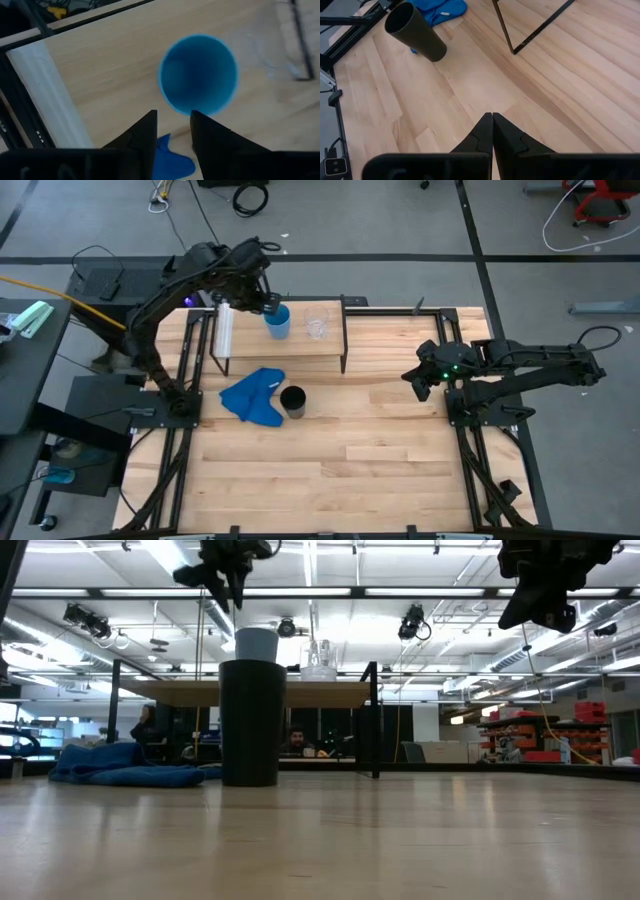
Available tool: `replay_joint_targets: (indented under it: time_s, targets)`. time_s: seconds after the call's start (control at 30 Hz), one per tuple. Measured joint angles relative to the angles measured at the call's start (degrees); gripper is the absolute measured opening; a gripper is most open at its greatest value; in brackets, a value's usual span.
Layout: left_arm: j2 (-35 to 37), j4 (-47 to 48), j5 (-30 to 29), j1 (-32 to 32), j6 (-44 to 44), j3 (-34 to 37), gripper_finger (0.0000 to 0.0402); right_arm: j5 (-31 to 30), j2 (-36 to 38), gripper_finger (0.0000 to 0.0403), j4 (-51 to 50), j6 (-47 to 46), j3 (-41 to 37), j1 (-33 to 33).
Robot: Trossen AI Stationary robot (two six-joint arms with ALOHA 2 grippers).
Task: Stack small to large cups/mugs on shelf
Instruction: Put the black cup on the shelf
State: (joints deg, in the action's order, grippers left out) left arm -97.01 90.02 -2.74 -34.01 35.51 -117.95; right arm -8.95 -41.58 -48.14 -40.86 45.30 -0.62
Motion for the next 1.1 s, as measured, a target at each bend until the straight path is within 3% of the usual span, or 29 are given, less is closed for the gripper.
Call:
replay_joint_targets:
  time_s: [0.2,0.37,0.53,0.67,0.93,1.1]
  targets:
    - [5.51,0.00,1.82,3.99,1.42,0.00,0.0117,0.46,0.00,0.0012,-0.02,0.39,0.00,0.00]
    - [8.42,0.00,4.43,12.51,3.90,0.00,0.0112,0.90,0.00,0.0012,-0.04,0.50,0.00,-0.01]
    - [8.66,0.02,-4.20,25.03,8.60,3.19,0.0114,0.90,0.00,0.0012,-0.04,0.50,0.00,0.00]
    - [8.08,-2.00,-7.81,31.52,13.19,11.17,0.0111,0.90,0.00,0.0012,-0.04,0.41,0.00,0.00]
    - [8.08,-20.55,-1.34,32.62,16.38,27.32,0.0114,2.04,0.00,0.0012,-0.04,0.32,0.00,-0.01]
    - [8.10,-22.66,-1.05,31.47,17.35,31.39,0.0118,3.27,0.00,0.0012,-0.04,-0.13,0.00,-0.02]
